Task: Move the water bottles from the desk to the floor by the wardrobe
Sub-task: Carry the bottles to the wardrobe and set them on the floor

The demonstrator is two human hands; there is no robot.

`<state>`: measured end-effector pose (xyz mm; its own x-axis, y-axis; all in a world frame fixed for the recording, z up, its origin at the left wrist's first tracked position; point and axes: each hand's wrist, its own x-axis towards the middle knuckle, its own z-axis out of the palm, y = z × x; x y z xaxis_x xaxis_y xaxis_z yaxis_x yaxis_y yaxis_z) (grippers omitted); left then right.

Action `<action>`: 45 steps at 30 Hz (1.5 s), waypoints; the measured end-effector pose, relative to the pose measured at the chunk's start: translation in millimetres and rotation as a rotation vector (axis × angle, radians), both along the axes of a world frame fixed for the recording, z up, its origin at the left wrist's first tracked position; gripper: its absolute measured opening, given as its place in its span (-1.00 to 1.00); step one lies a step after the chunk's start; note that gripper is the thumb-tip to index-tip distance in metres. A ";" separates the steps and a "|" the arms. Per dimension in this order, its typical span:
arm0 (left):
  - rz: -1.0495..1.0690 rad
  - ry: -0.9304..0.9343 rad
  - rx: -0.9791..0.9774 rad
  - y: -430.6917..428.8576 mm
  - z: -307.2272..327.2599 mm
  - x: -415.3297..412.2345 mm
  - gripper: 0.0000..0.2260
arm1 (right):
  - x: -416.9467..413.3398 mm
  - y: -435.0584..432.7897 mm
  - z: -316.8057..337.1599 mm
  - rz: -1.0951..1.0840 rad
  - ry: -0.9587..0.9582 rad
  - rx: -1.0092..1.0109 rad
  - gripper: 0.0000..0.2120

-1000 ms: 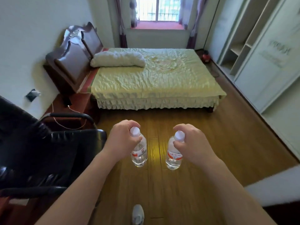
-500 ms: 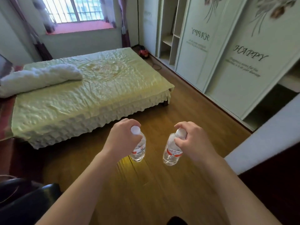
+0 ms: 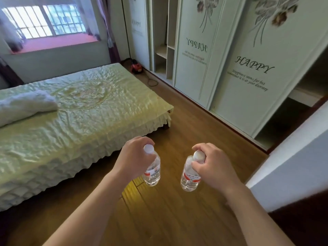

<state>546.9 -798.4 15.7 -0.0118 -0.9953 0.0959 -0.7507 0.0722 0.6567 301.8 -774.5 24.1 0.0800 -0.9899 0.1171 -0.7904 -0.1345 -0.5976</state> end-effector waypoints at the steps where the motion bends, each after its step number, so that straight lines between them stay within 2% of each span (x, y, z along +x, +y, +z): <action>1: -0.004 0.003 -0.002 -15.1 0.2 -5.4 -0.72 | -5.4 -12.8 1.0 -0.009 0.002 -0.002 -0.67; 10: -0.136 -0.013 0.009 -151.4 6.6 -47.9 -0.73 | -45.4 -122.3 5.4 -0.152 0.009 0.037 -0.70; 24: -0.540 -0.043 -0.013 -387.8 -4.7 -134.2 -0.75 | -98.0 -277.5 -7.4 -0.540 -0.025 0.073 -0.67; 36: -0.692 -0.082 0.038 -543.0 -24.9 -270.5 -0.80 | -207.5 -405.7 -30.6 -0.691 -0.062 0.091 -0.70; 45: -0.766 -0.097 0.044 -637.9 -32.6 -376.9 -0.81 | -297.4 -488.9 -33.5 -0.774 -0.030 0.195 -0.68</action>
